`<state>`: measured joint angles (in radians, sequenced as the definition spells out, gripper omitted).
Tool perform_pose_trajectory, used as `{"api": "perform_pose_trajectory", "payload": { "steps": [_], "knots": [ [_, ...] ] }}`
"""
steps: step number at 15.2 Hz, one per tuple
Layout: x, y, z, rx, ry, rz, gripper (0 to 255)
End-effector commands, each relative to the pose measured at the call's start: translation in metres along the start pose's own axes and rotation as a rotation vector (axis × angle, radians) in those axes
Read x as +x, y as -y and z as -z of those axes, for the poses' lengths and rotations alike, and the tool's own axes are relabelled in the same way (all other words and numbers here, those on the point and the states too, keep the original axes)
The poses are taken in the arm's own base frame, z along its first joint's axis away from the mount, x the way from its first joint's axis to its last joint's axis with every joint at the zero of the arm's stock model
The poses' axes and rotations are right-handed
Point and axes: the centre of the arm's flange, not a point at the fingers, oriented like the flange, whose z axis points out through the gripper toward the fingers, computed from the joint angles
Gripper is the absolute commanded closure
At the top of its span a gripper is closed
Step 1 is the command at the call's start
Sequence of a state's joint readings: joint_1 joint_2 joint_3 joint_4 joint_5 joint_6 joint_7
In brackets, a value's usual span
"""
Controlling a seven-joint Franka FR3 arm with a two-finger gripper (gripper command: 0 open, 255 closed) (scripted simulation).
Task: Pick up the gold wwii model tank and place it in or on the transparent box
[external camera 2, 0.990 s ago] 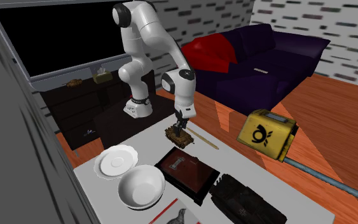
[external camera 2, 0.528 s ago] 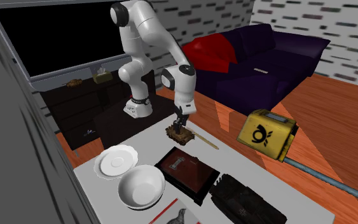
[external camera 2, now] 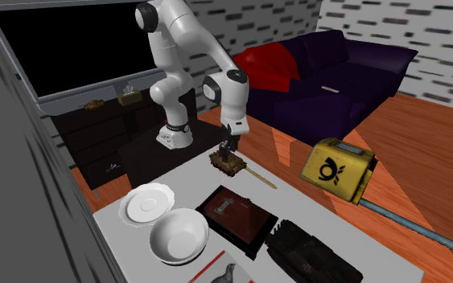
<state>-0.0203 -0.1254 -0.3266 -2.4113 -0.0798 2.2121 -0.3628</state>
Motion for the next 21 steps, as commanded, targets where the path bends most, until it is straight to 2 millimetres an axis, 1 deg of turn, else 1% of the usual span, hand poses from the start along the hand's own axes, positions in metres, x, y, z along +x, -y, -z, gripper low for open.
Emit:
{"api": "perform_pose_trajectory", "payload": {
  "steps": [1, 10, 21],
  "knots": [
    [-0.001, -0.001, 0.013, 0.000, 0.000, 0.000, 255],
    [-0.005, -0.001, 0.060, 0.000, 0.000, 0.000, 255],
    [0.072, -0.121, 0.087, 0.000, 0.000, 0.000, 255]
  ]
}}
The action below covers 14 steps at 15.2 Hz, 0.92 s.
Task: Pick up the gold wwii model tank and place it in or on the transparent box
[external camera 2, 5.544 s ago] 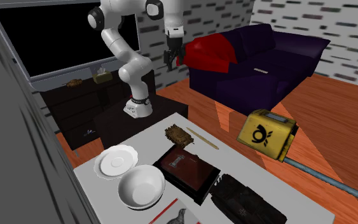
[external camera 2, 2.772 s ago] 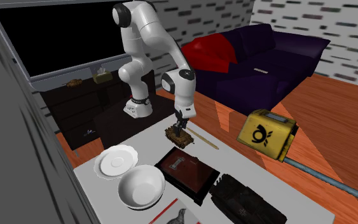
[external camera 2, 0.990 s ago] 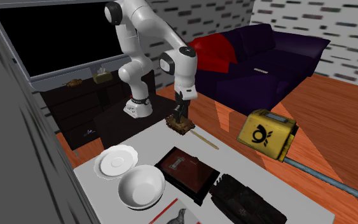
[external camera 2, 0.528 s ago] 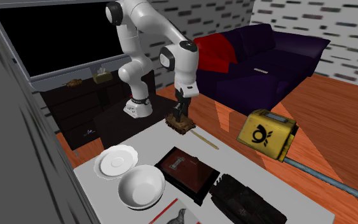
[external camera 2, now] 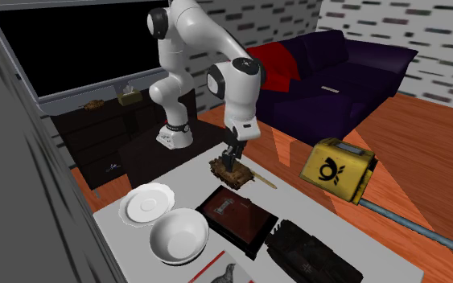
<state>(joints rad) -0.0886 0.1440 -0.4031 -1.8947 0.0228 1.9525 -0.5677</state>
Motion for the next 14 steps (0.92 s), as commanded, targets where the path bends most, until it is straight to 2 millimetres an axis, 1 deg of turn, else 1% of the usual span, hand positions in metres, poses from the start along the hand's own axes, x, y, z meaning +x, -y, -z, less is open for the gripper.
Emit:
{"api": "perform_pose_trajectory", "payload": {
  "steps": [1, 5, 14],
  "knots": [
    [0.012, -0.020, 0.007, 0.000, 0.000, 0.002, 255],
    [0.038, -0.061, 0.016, 0.000, 0.000, 0.002, 255],
    [0.042, -0.061, -0.031, 0.000, 0.000, 0.002, 255]
  ]
}}
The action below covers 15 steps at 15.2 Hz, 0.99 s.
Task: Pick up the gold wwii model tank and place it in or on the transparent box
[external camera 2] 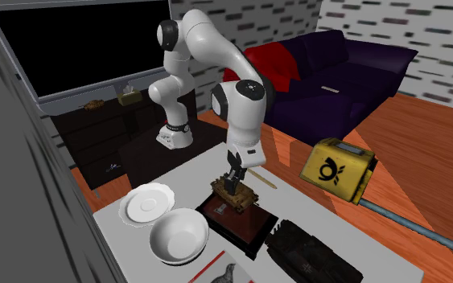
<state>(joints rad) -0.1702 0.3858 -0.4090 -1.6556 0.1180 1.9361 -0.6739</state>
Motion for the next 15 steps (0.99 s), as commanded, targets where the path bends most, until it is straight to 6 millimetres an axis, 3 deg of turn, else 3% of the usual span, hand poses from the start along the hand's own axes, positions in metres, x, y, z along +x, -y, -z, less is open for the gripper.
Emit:
{"api": "perform_pose_trajectory", "payload": {
  "steps": [1, 9, 15],
  "knots": [
    [0.001, 0.000, -0.009, -0.001, -0.001, 0.000, 255],
    [0.005, -0.001, -0.052, -0.001, -0.001, 0.000, 255],
    [0.005, -0.001, -0.055, -0.001, -0.001, 0.000, 255]
  ]
}}
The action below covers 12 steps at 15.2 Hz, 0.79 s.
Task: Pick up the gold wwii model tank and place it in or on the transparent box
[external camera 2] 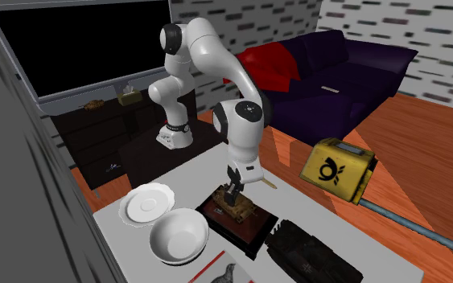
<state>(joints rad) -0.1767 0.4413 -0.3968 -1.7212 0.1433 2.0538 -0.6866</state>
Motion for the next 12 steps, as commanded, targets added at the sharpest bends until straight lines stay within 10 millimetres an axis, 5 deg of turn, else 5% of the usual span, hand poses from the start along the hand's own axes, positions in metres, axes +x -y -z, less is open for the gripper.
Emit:
{"api": "perform_pose_trajectory", "payload": {
  "steps": [1, 2, 3, 8, 12],
  "knots": [
    [0.000, 0.000, 0.000, 0.000, -0.001, 0.000, 255],
    [0.000, 0.000, 0.000, 0.000, -0.001, 0.000, 255],
    [0.000, 0.000, 0.000, 0.000, -0.001, 0.000, 0],
    [0.000, 0.000, 0.000, 0.000, -0.001, 0.000, 0],
    [0.000, 0.000, 0.050, 0.000, -0.001, 0.000, 0]
  ]
}}
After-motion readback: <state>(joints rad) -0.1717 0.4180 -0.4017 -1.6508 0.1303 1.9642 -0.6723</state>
